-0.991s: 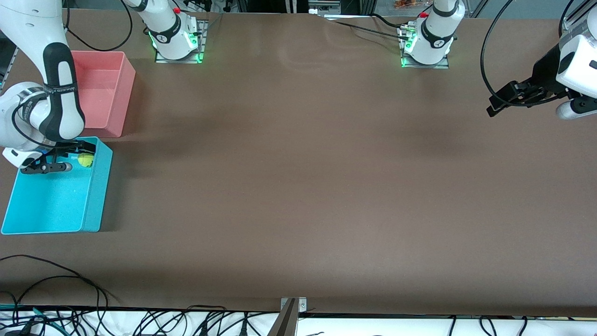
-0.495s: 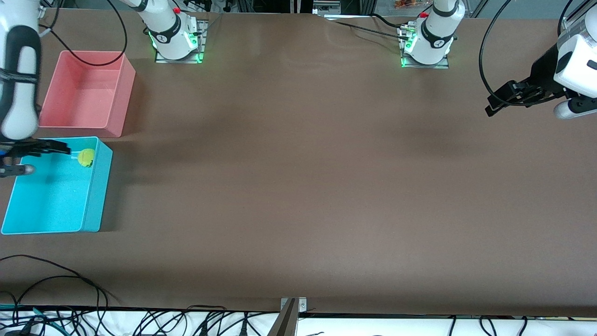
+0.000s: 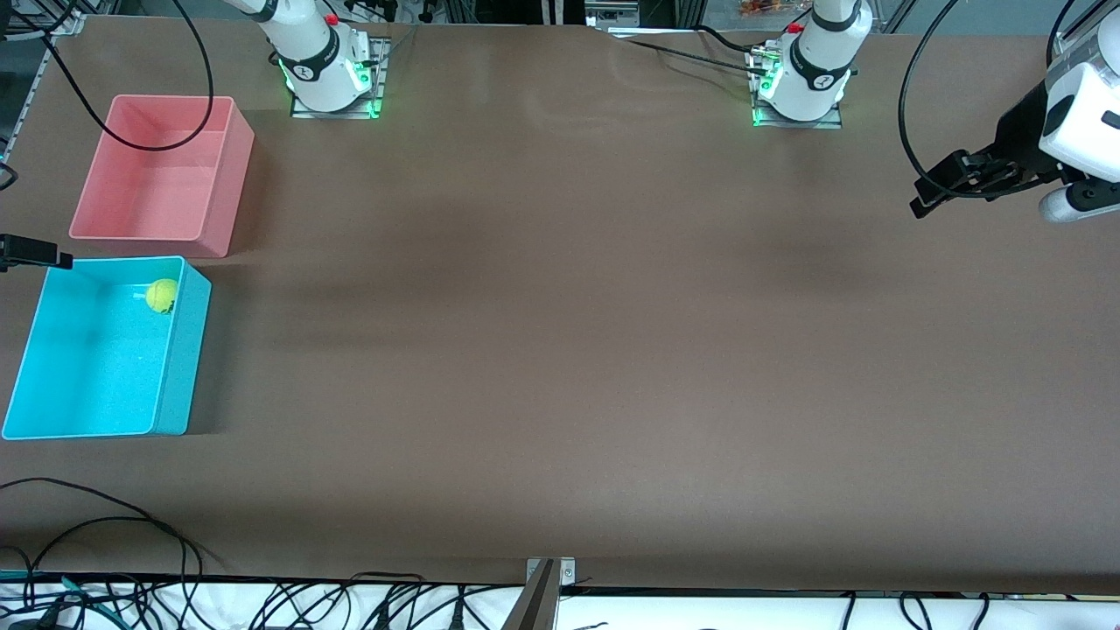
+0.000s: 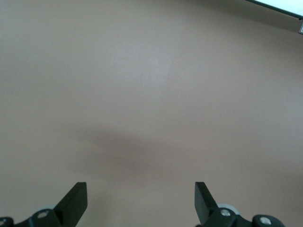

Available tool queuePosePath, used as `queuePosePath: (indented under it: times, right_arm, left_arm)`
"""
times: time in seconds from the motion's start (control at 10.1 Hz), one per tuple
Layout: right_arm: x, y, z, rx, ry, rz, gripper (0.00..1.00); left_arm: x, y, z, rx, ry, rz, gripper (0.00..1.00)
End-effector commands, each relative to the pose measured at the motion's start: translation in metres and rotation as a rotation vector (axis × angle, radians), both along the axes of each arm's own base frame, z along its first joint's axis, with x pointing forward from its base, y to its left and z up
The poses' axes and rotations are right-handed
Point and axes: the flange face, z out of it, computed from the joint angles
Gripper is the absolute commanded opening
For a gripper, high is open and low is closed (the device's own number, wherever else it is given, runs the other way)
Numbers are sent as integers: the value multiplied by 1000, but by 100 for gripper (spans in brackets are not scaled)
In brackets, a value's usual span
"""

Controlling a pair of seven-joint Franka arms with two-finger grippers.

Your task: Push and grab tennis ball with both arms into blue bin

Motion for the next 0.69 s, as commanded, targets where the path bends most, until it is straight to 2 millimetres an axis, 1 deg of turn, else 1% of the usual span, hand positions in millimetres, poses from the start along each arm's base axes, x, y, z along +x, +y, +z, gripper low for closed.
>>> queuePosePath:
  times: [0.0,0.1,0.3,0.4,0.5,0.59]
  right_arm:
    - [12,48,40,-26,11,-34,100]
    - [13,61,41,-26,25,-57,100]
    - [7,74,61,27,-12,-107,100]
    - [7,85,62,11,7,-118,100]
    - [8,110,66,-48,15,-85,100]
    - [4,124,71,-90,10,-106,100]
  left_arm:
    - [1,-7,10,4,-3,-3,100]
    - [1,-7,10,3,-3,-4,100]
    - [2,-5,10,3,-3,0,100]
    - [1,-6,10,3,-3,-3,100]
    - [1,-8,10,3,-3,-6,100]
    - [1,-7,10,3,-3,-4,100]
